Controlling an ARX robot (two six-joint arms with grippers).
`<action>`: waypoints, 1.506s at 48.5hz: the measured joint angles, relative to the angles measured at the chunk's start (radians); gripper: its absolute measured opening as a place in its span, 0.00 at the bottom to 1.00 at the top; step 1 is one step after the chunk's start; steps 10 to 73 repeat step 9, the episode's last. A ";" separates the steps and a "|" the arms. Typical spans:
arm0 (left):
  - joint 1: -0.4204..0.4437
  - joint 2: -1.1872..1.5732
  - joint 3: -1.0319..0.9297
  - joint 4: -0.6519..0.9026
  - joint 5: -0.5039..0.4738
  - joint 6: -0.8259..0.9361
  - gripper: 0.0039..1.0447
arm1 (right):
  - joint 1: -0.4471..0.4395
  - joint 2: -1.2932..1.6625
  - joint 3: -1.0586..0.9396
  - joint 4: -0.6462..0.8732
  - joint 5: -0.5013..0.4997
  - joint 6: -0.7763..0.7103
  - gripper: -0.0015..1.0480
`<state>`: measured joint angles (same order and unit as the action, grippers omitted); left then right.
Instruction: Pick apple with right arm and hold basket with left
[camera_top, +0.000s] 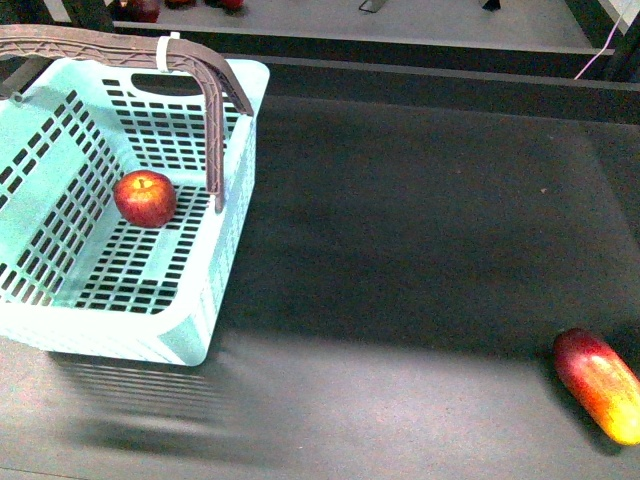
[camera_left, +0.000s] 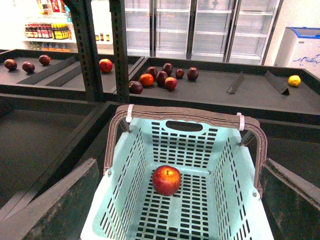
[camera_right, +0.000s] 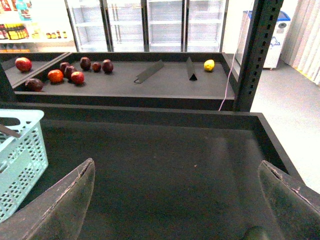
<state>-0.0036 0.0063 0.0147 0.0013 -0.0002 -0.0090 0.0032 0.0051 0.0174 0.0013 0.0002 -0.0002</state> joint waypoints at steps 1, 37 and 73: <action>0.000 0.000 0.000 0.000 0.000 0.000 0.94 | 0.000 0.000 0.000 0.000 0.000 0.000 0.92; 0.000 0.000 0.000 0.000 0.000 0.000 0.94 | 0.000 0.000 0.000 0.000 0.000 0.000 0.92; 0.000 0.000 0.000 0.000 0.000 0.000 0.94 | 0.000 0.000 0.000 0.000 0.000 0.000 0.92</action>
